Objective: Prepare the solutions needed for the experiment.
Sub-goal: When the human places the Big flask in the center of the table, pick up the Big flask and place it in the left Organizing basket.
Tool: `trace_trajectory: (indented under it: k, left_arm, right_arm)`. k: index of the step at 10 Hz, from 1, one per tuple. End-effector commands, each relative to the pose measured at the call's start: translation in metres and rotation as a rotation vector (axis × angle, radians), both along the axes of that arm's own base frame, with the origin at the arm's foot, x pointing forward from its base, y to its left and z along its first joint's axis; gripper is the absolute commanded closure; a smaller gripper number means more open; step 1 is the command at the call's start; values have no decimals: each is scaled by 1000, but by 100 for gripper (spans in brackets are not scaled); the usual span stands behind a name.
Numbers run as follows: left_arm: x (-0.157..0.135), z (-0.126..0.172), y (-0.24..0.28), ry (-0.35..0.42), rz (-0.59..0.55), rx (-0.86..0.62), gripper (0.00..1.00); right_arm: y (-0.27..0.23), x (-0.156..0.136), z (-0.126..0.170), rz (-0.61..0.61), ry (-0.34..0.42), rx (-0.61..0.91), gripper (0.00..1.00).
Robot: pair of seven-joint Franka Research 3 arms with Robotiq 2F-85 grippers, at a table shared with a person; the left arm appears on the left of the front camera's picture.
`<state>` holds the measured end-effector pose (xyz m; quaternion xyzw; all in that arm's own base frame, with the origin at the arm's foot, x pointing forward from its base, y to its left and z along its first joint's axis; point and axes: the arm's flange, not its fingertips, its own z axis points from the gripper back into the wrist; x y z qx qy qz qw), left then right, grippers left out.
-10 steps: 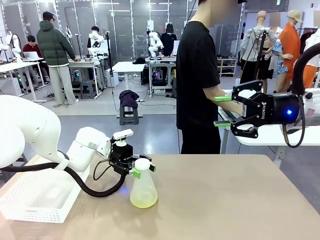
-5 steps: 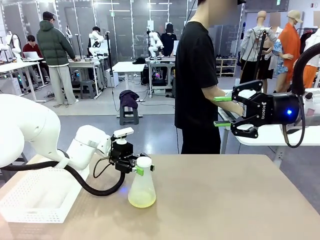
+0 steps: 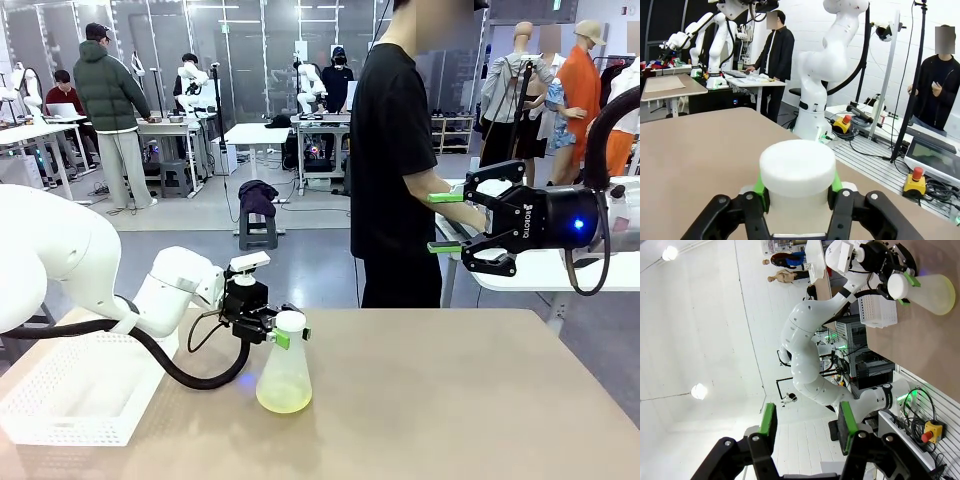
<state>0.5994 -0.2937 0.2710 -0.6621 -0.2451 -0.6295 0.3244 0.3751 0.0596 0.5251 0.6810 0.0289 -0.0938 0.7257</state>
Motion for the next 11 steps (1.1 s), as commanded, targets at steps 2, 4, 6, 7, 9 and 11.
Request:
trace_trajectory:
  k: [2, 4, 6, 7, 9, 11]
  left_arm:
    - [-10, 18, 2, 5, 17, 1, 91]
    - [-15, 31, 6, -17, 11, -17, 100]
    - [-22, 45, 10, -51, 15, -38, 100]
    - [-23, 55, 12, -57, 37, -46, 100]
    - [-22, 86, 27, -100, 60, -80, 100]
    - [-20, 128, 50, -108, 80, -156, 100]
  right_arm:
    - [1, 0, 1, 0, -2, 8, 37]
    - [1, 0, 1, 0, -2, 8, 37]
    - [1, 0, 1, 0, -2, 8, 37]
    - [1, 0, 1, 0, -2, 8, 37]
    - [1, 0, 1, 0, -2, 8, 37]
    - [1, 0, 1, 0, -2, 8, 37]
